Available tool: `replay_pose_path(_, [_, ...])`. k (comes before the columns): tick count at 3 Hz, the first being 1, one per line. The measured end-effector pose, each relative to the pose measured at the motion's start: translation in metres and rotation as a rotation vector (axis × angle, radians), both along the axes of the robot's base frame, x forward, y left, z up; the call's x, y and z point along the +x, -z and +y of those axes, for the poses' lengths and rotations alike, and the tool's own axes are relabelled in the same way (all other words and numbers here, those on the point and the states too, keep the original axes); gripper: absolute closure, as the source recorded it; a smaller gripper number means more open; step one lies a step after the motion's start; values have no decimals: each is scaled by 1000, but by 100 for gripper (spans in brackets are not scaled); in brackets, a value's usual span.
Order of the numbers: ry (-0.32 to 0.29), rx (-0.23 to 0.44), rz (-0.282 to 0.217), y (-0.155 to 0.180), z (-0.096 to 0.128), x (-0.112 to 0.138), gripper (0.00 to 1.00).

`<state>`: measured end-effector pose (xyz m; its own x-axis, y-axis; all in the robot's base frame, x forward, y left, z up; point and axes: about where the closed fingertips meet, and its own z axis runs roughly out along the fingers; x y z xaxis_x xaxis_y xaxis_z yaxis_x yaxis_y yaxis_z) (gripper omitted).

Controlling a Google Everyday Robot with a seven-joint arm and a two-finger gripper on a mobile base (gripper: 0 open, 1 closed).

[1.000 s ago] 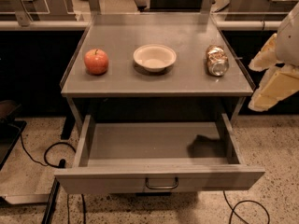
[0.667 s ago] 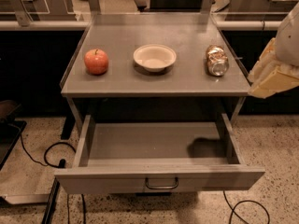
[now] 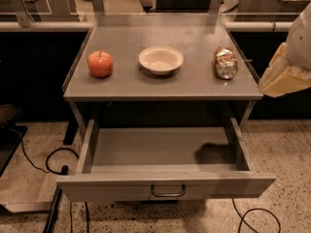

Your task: Close top drawer

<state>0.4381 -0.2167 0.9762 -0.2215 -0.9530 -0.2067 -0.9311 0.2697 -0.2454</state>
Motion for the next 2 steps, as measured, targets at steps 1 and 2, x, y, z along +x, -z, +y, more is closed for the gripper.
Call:
replay_pose_path(1, [24,-4,-4,4,0,-2,100])
replay_pose_path(2, [79,16,44,32,-1,-22,100])
